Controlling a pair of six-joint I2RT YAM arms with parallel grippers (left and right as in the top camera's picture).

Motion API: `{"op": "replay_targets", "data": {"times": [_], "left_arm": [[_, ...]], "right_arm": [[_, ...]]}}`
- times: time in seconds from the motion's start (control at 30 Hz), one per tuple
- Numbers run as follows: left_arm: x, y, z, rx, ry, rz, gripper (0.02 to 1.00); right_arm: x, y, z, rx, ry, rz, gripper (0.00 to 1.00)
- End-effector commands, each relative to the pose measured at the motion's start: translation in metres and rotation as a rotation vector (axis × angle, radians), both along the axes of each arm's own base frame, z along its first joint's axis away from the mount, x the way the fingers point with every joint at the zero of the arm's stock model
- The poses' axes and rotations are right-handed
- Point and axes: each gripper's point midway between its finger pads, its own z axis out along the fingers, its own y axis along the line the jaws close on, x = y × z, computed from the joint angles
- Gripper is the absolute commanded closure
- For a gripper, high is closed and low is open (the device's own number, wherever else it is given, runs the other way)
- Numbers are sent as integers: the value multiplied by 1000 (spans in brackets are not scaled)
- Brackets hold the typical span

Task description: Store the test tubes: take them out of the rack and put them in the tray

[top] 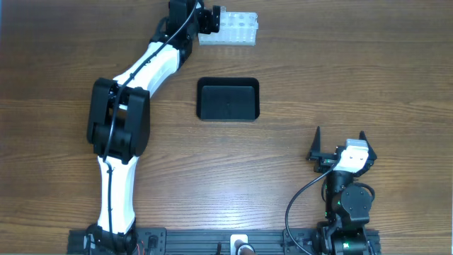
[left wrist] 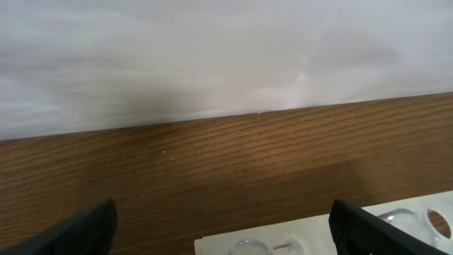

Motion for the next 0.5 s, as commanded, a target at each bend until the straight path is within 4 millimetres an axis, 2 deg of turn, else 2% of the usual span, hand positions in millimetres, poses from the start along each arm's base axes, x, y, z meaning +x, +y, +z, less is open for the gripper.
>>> {"op": "replay_targets", "data": {"times": [0.03,0.13,0.2,0.37,0.5], "left_arm": [[5,2,-1,-6,-7,19,106],[5,2,-1,-6,-6,19,294],[5,2,-2,-6,-5,19,378],[4,1,-3,-5,-1,16,452],[4,0,-4,-4,4,15,555]], "right_arm": [[0,-4,-3,8,1,-19,9],[0,-4,-3,8,1,-19,7],[0,-4,-3,8,1,-19,9],[0,-4,-3,8,1,-19,9],[0,-4,-3,8,1,-19,9]]}}
